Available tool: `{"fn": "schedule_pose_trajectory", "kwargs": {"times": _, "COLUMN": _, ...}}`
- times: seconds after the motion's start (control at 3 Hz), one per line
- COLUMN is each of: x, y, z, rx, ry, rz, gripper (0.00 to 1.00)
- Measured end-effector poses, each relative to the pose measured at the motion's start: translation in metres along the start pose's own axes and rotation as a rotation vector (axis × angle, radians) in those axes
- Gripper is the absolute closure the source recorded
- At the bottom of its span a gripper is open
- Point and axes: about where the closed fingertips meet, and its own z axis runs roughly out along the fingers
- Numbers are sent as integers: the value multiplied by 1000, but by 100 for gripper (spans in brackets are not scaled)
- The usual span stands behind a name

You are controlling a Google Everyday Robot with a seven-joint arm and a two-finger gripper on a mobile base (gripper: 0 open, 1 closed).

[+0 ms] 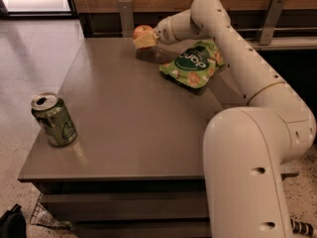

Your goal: Move apple near green can

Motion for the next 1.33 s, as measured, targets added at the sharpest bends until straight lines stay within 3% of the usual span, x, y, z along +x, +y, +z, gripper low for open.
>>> {"fn": "schedule_pose_trajectory", "kwargs": {"times": 0.33, "x": -6, "y": 11, "z": -53, "rx": -26, "ry": -55, "rz": -1, "gripper": 100}}
{"fn": "schedule_pose_trajectory", "kwargs": {"times": 0.67, "x": -7, "y": 31, "z": -92, "rx": -28, "ry": -58, "rz": -13, "gripper": 100}}
{"fn": "schedule_pose_trajectory", "kwargs": {"times": 1.0, "x": -14, "y": 85, "z": -132, "rx": -68, "ry": -23, "rz": -59, "gripper": 100}}
{"fn": "schedule_pose_trajectory", "kwargs": {"times": 1.33, "x": -17, "y": 132, "z": -153, "rx": -108, "ry": -8, "rz": -89, "gripper": 100}}
